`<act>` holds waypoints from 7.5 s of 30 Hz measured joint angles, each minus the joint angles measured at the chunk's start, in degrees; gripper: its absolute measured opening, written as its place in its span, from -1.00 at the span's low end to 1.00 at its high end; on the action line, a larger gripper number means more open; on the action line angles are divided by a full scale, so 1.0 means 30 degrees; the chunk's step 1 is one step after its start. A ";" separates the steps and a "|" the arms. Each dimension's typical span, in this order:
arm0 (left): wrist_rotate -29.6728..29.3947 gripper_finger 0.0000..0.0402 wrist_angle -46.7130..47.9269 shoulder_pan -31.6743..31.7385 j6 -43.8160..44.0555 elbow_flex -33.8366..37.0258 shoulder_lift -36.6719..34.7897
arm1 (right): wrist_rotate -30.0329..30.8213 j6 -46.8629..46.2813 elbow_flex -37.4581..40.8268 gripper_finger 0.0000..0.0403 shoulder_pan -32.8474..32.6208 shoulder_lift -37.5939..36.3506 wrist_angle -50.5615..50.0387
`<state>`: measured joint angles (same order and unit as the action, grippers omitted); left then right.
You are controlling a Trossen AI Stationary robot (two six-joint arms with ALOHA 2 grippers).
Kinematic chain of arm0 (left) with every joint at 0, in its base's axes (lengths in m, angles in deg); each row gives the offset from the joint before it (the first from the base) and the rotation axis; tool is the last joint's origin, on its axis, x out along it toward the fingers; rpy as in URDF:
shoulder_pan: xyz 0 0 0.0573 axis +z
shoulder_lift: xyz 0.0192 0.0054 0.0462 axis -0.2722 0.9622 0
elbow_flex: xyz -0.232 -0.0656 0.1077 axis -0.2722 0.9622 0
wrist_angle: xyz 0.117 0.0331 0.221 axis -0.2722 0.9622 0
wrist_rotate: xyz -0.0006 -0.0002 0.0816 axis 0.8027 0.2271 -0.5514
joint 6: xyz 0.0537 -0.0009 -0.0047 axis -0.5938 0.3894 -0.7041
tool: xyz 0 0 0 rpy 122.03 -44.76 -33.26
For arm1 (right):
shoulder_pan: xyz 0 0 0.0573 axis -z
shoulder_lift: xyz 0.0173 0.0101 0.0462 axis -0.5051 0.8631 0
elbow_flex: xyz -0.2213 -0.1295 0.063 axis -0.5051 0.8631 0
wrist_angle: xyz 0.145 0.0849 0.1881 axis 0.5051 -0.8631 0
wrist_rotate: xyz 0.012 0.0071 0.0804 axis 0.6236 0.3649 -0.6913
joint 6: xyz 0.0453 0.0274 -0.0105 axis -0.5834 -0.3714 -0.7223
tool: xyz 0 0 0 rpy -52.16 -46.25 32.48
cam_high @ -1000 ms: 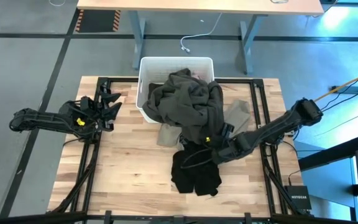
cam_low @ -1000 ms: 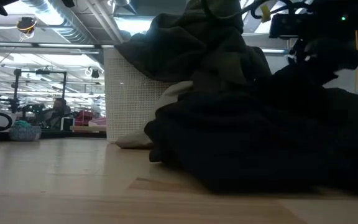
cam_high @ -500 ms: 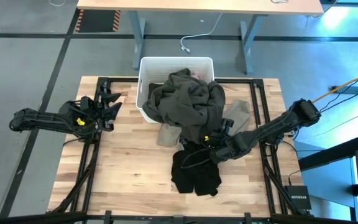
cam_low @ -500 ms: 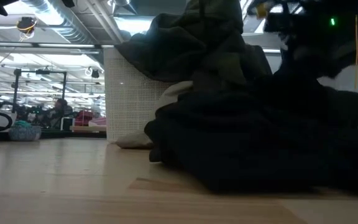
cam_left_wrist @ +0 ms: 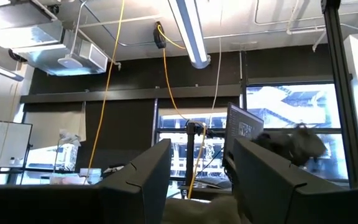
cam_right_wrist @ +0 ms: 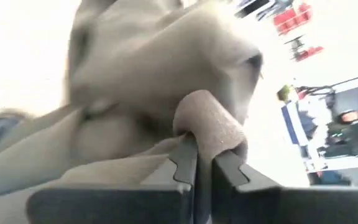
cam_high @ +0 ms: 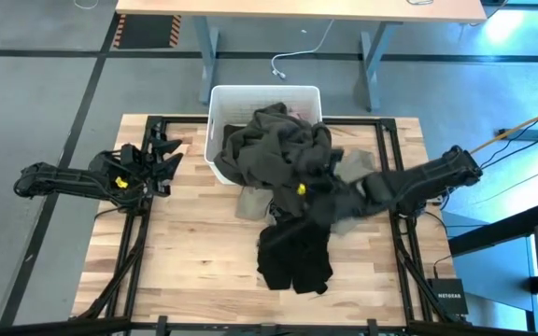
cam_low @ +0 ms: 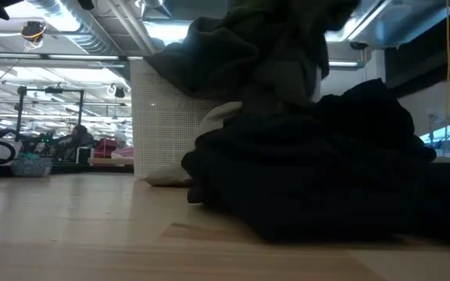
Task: Sort clothes
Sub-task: Put the gray sweater into the white bin
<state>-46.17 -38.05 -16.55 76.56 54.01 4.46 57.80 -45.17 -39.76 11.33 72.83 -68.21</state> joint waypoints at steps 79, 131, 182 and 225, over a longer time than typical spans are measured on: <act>-0.0153 -0.15 0.0420 0.0000 0.0590 0.0000 0.0003 | -0.4725 -0.3301 0.4307 0.20 -0.3897 0.2251 -0.7530; -0.0160 -0.15 0.0589 0.0007 0.0648 0.0000 0.0003 | -1.4097 0.1487 -0.0764 -0.73 1.3965 0.0599 0.3006; -0.0152 -0.15 0.0521 0.0007 0.2025 0.0000 0.0043 | -0.7180 -0.7078 1.3056 0.24 -0.0633 -0.1326 1.3655; -0.0153 -0.15 0.0368 0.0015 0.1800 0.0000 0.0006 | -1.1915 0.6758 -0.2950 -0.94 1.0209 -0.2568 1.1155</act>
<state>-46.63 -36.95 -16.51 81.96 54.01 4.48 22.06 -24.90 -48.61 41.95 65.12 -34.74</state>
